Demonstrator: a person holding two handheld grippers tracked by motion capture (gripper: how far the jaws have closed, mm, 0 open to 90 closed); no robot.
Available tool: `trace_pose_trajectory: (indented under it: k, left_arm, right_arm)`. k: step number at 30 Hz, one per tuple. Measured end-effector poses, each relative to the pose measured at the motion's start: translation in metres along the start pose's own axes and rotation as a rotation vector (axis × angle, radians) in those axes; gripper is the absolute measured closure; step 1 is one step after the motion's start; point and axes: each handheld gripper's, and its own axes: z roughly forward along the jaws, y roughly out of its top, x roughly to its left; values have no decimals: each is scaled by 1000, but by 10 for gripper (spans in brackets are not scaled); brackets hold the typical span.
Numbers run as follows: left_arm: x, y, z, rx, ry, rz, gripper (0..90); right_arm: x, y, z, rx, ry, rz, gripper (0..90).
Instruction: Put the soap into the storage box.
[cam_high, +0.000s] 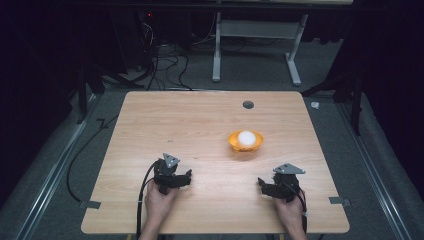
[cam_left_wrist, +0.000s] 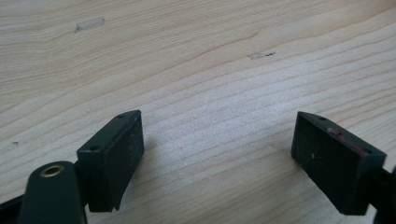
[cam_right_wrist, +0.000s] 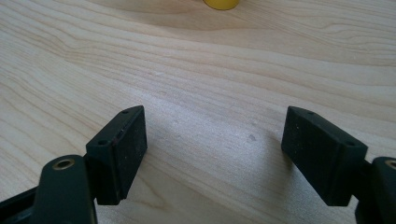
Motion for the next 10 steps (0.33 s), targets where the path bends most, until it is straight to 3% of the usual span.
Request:
trace_pose_trajectory:
  k: [10]
  left_arm:
    - [0, 0, 0, 0, 0, 0, 175]
  right_arm:
    - [1, 0, 0, 0, 5, 1, 232]
